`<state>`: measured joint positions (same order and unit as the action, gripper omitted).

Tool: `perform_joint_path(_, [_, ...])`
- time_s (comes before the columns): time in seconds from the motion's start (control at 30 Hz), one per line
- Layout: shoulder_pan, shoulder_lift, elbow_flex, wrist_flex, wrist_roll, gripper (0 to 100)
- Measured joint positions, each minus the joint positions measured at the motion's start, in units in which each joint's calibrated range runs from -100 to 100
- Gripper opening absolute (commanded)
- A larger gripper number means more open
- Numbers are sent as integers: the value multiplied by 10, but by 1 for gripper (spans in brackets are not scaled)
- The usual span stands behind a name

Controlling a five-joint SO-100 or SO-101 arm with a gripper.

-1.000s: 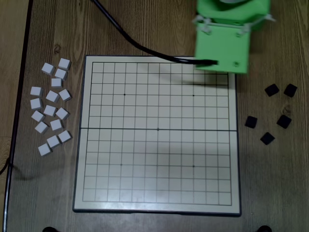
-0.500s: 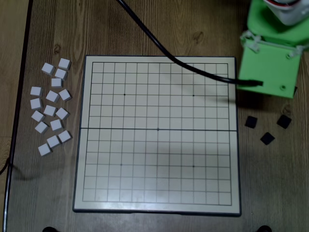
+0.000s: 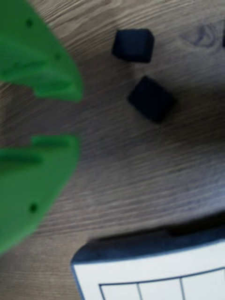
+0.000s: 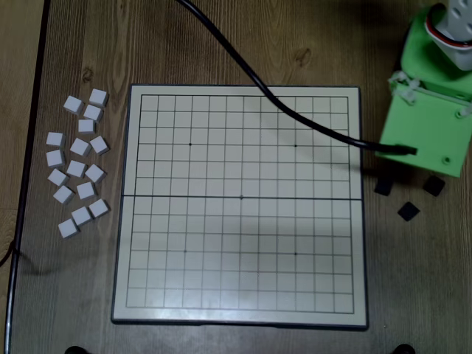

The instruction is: Grasp a Black stone and put it on the board on position (0,0).

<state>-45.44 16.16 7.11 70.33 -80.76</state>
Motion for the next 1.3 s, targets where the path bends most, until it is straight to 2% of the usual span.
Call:
perform_joint_path(0.5, [-14,42,-34,0,-27,6])
perform_joint_path(1.3, [-14,56,-34,-18,-27,6])
